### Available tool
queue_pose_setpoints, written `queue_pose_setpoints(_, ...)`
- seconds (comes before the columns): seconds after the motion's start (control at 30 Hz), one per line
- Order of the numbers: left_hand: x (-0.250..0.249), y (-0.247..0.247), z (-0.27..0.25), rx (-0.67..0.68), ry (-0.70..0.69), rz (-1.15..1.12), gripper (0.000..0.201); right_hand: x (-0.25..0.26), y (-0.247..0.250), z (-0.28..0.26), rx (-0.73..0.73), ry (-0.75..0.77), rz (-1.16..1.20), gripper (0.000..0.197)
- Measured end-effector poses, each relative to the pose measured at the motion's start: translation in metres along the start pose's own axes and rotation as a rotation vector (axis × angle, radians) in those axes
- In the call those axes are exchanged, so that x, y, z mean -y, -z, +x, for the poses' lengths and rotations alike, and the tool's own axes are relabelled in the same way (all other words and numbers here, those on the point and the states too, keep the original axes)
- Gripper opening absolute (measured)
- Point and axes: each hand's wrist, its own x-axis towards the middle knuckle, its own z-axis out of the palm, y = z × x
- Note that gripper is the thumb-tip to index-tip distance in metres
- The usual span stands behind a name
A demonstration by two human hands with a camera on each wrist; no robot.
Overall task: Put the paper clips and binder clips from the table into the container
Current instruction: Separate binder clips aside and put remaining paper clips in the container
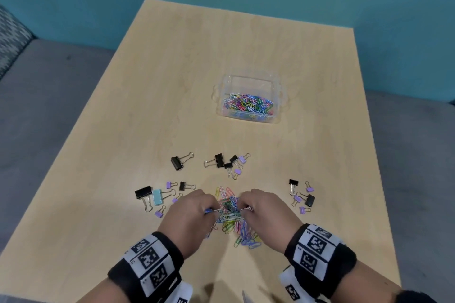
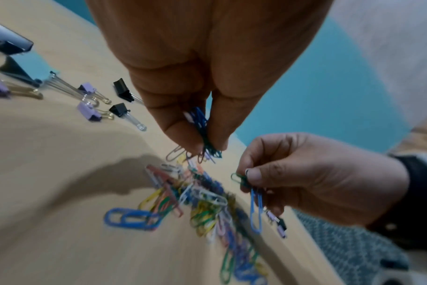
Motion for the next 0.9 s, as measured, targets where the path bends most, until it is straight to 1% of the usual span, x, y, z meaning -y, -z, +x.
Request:
queue_pose_setpoints(0.03, -0.001, 0.006, 0.001, 0.026, 0.013, -0.041, 0.004, 0.001, 0.005, -0.001, 0.018, -0.030, 0.092, 0.013)
queue_pose_setpoints(0.07, -0.002, 0.012, 0.003, 0.050, 0.029, -0.105, 0.007, 0.002, 0.010, -0.001, 0.035, -0.069, 0.190, 0.013)
queue_pose_setpoints(0.13, -0.007, 0.025, 0.011, 0.083, 0.077, -0.327, 0.011, 0.001, 0.022, 0.003, 0.049, -0.147, 0.361, 0.014)
queue_pose_setpoints(0.2, -0.016, 0.041, 0.024, 0.103, 0.091, -0.544, 0.007, -0.002, 0.038, 0.013, 0.026, -0.172, 0.504, 0.012)
queue_pose_setpoints(0.23, -0.021, 0.049, 0.035, 0.097, 0.078, -0.607, 0.008, -0.003, 0.047, 0.020, 0.002, -0.166, 0.572, 0.012)
queue_pose_setpoints(0.3, -0.034, 0.063, 0.063, 0.052, 0.060, -0.666, 0.009, -0.005, 0.070, 0.041, -0.084, -0.151, 0.694, 0.014)
queue_pose_setpoints(0.37, -0.047, 0.076, 0.101, -0.047, 0.056, -0.680, 0.007, -0.009, 0.095, 0.071, -0.229, -0.155, 0.795, 0.020)
queue_pose_setpoints(0.43, -0.061, 0.086, 0.143, -0.161, 0.052, -0.688, 0.010, -0.014, 0.119, 0.103, -0.371, -0.183, 0.830, 0.023)
queue_pose_setpoints(0.5, -0.075, 0.092, 0.180, -0.232, 0.037, -0.657, 0.015, -0.015, 0.139, 0.131, -0.474, -0.216, 0.797, 0.025)
queue_pose_setpoints(0.53, -0.081, 0.093, 0.194, -0.246, 0.029, -0.635, 0.017, -0.014, 0.148, 0.141, -0.501, -0.228, 0.790, 0.024)
queue_pose_setpoints(0.57, -0.085, 0.092, 0.204, -0.243, 0.025, -0.615, 0.017, -0.013, 0.154, 0.149, -0.507, -0.237, 0.795, 0.022)
queue_pose_setpoints(0.63, -0.086, 0.090, 0.214, -0.207, 0.043, -0.552, 0.006, -0.011, 0.161, 0.156, -0.450, -0.259, 0.742, 0.007)
queue_pose_setpoints(0.67, -0.082, 0.090, 0.212, -0.192, 0.059, -0.489, 0.005, -0.011, 0.164, 0.155, -0.429, -0.272, 0.628, 0.016)
queue_pose_setpoints(0.7, -0.075, 0.089, 0.207, -0.185, 0.070, -0.403, 0.010, -0.013, 0.164, 0.150, -0.417, -0.270, 0.480, 0.029)
queue_pose_setpoints(0.73, -0.066, 0.089, 0.199, -0.188, 0.073, -0.309, 0.013, -0.013, 0.162, 0.139, -0.415, -0.254, 0.336, 0.038)
queue_pose_setpoints(0.8, -0.050, 0.086, 0.170, -0.212, 0.062, -0.155, 0.022, -0.014, 0.146, 0.105, -0.413, -0.201, 0.105, 0.040)
queue_pose_setpoints(0.83, -0.043, 0.083, 0.151, -0.212, 0.051, -0.101, 0.027, -0.014, 0.131, 0.086, -0.395, -0.159, 0.037, 0.040)
queue_pose_setpoints(0.87, -0.036, 0.076, 0.130, -0.189, 0.042, -0.050, 0.030, -0.014, 0.114, 0.066, -0.343, -0.121, -0.007, 0.042)
queue_pose_setpoints(0.9, -0.029, 0.067, 0.107, -0.144, 0.031, 0.004, 0.033, -0.015, 0.095, 0.046, -0.258, -0.085, -0.047, 0.045)
